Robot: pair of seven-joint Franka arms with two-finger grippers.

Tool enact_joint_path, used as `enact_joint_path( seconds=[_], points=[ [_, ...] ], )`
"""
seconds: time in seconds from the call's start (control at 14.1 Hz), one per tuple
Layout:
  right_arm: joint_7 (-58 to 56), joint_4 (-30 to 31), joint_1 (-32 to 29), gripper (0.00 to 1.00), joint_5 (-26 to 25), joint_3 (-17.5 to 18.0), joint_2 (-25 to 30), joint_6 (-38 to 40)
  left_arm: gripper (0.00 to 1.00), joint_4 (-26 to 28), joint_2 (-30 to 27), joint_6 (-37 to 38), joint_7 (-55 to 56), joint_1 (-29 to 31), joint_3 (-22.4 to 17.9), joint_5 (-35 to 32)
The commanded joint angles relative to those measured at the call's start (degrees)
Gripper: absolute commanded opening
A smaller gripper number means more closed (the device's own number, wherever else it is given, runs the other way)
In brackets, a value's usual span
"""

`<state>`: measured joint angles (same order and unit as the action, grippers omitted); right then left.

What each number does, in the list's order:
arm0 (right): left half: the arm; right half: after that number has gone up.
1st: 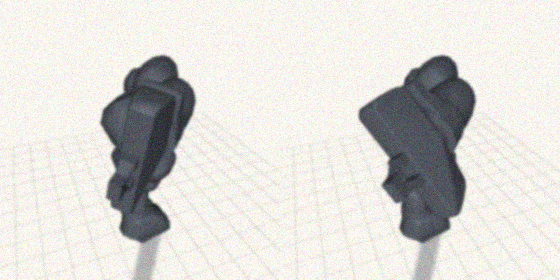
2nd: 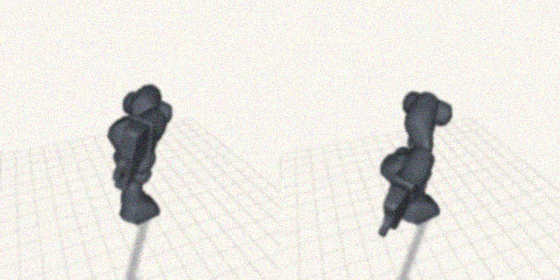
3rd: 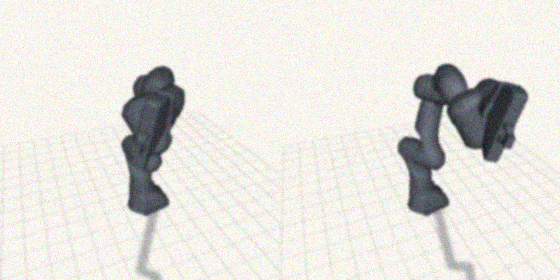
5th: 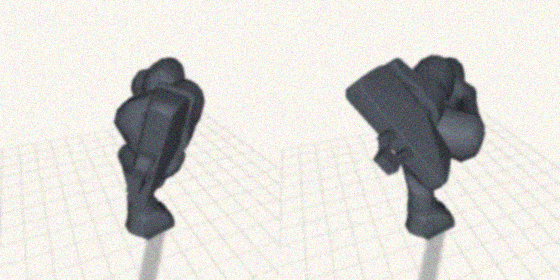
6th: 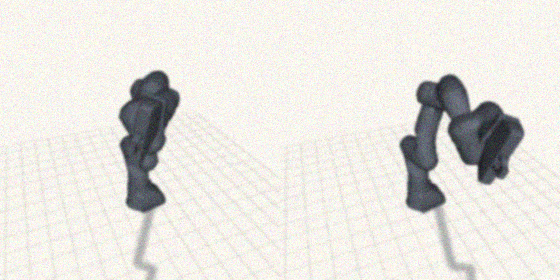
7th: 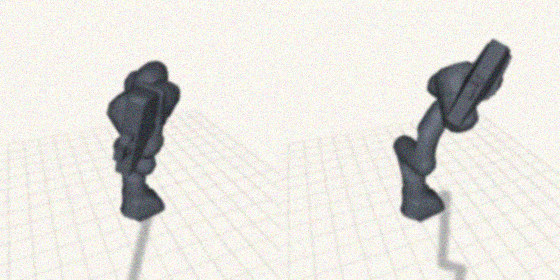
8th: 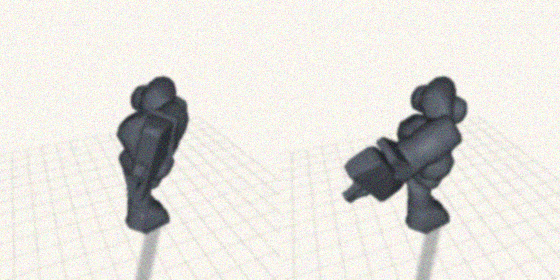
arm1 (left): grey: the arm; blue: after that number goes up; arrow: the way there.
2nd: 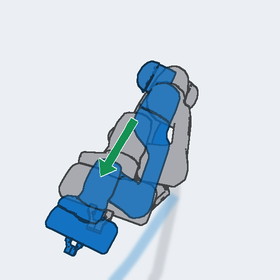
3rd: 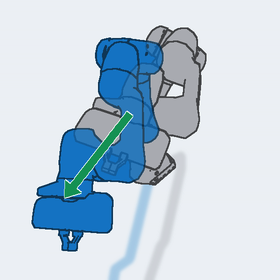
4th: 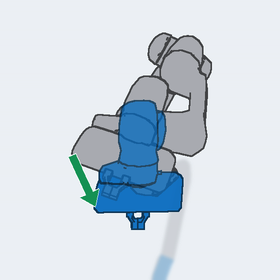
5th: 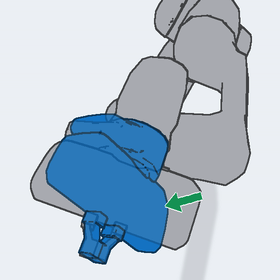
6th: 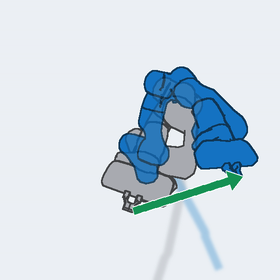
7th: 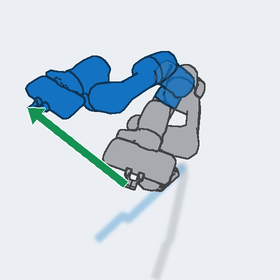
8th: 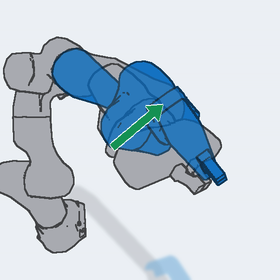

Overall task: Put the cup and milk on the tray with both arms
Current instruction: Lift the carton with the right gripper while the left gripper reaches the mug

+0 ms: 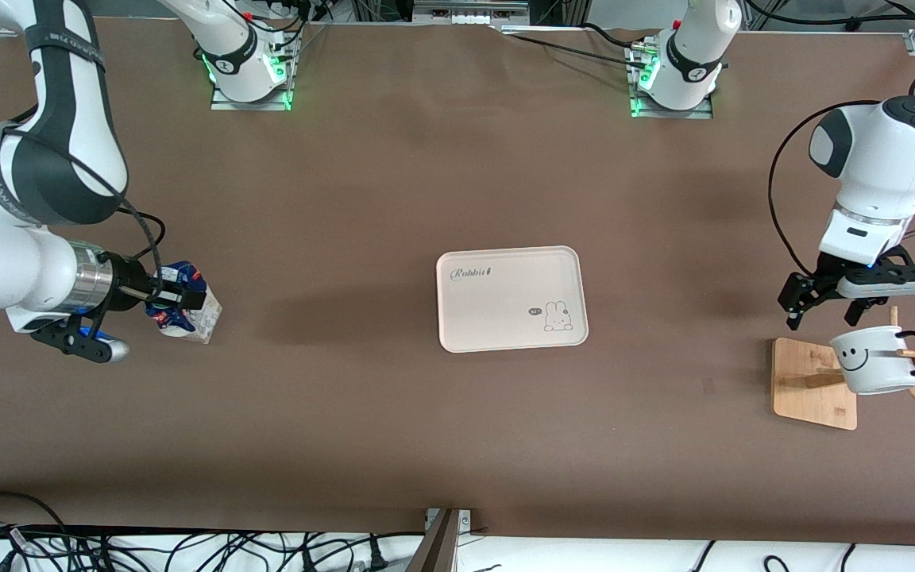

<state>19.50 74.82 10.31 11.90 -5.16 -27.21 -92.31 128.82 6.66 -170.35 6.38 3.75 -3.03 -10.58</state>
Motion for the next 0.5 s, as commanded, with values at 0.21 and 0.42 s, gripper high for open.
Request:
enact_joint_path(
  seconds=[0.21,0.42],
  points=[
    [-1.5,-2.0,2.6,0.00,0.5,0.0,1.5,0.1,1.00,-3.5,2.3,-0.1,-0.6,-0.2,-0.4,-2.9],
    [-0.8,-2.0,2.9,0.00,1.2,0.5,1.7,-0.1,1.00,-5.5,3.4,-0.1,-0.6,-0.2,-0.4,-4.3]
  ],
)
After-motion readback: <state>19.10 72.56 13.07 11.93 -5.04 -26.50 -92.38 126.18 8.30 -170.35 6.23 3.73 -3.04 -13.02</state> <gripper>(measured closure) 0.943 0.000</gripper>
